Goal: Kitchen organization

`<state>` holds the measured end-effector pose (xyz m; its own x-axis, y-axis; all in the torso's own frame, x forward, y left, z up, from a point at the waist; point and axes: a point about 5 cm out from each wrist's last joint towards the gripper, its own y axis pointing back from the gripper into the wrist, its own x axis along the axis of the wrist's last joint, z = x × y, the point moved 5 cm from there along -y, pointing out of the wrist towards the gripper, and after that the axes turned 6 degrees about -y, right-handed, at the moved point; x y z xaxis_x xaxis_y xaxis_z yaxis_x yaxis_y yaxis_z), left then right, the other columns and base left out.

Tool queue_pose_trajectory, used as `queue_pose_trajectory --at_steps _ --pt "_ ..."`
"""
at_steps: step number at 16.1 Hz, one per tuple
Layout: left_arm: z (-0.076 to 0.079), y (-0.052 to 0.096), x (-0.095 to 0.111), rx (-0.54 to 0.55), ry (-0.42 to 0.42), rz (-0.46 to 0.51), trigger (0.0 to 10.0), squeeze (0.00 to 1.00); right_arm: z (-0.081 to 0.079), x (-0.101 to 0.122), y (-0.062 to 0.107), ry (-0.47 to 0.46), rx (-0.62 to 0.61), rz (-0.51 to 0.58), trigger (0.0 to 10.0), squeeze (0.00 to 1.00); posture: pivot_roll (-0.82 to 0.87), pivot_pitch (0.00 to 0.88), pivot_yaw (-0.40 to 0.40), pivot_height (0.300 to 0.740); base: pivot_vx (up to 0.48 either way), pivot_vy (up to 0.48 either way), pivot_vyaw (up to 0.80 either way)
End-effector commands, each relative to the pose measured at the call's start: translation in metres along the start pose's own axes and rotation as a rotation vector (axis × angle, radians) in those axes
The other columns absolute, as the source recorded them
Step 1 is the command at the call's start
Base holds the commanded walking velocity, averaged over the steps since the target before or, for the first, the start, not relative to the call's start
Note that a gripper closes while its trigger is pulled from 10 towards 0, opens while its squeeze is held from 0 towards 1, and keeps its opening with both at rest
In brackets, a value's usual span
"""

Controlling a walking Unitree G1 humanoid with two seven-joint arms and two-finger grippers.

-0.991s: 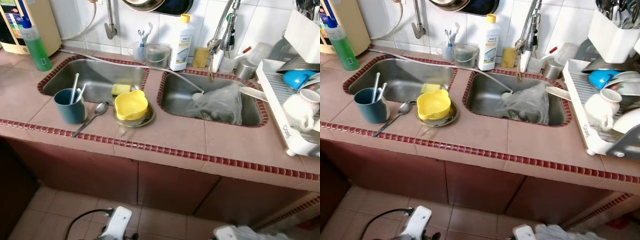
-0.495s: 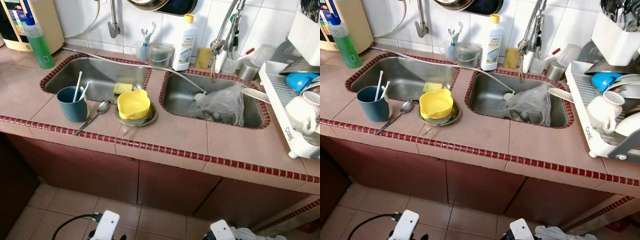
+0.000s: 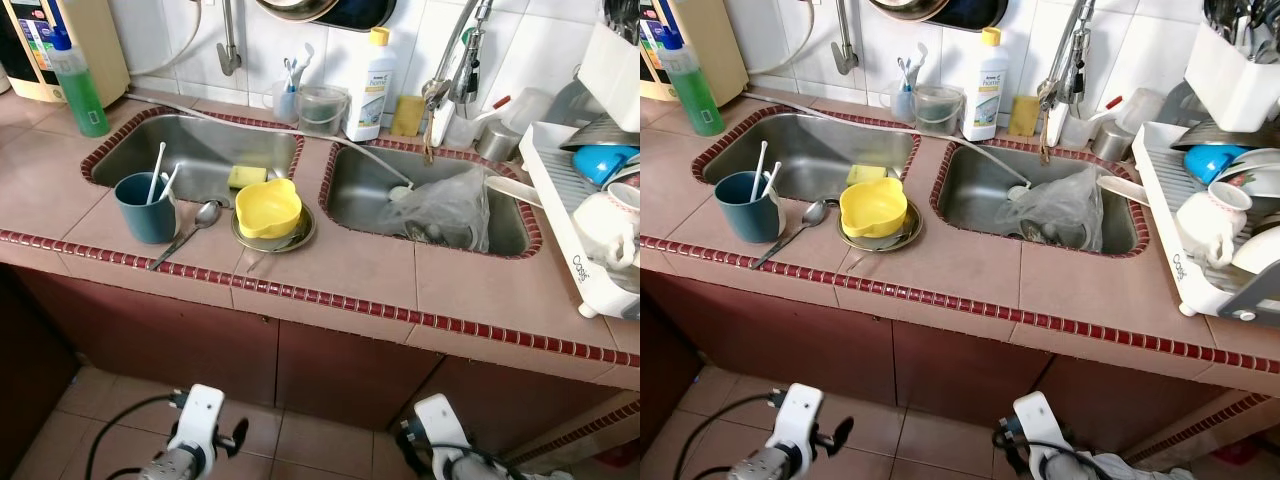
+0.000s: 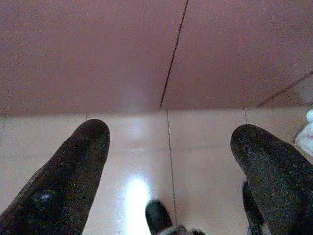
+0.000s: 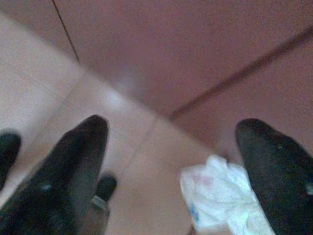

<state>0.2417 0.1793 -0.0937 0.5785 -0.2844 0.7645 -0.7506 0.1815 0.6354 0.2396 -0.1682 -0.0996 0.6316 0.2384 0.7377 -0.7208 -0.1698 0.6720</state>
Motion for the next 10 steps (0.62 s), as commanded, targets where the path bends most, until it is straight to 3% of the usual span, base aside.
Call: queue_pose_trajectory --at_steps 1,4,6,8,10 --pt "0.001 0.002 0.001 -0.014 -0.005 0.028 10.0 0.0 -0.001 0.004 0.001 -0.011 0.019 0.038 10.0 0.0 0.11 0.0 -0.076 0.74 0.0 0.0 0.0" --pt "0.001 0.014 0.008 -0.072 -0.031 0.161 10.0 0.0 -0.016 0.03 0.008 0.058 0.119 0.233 10.0 0.0 0.11 0.0 -0.078 0.74 0.0 0.0 0.0" --pt "0.001 0.017 0.011 -0.079 -0.031 0.198 10.0 0.0 -0.019 0.034 0.01 0.068 0.136 0.27 10.0 0.0 0.1 0.0 -0.078 0.74 0.0 0.0 0.0" --pt "0.004 0.027 0.026 -0.125 -0.027 0.326 10.0 0.0 -0.027 0.048 0.02 0.115 0.208 0.38 10.0 0.0 0.1 0.0 -0.084 0.74 0.0 0.0 0.0" --pt "0.012 0.035 0.04 -0.189 -0.122 0.412 10.0 0.0 -0.032 0.062 0.03 0.152 0.273 0.455 10.0 0.0 0.11 0.0 -0.092 0.74 0.0 0.0 0.0"
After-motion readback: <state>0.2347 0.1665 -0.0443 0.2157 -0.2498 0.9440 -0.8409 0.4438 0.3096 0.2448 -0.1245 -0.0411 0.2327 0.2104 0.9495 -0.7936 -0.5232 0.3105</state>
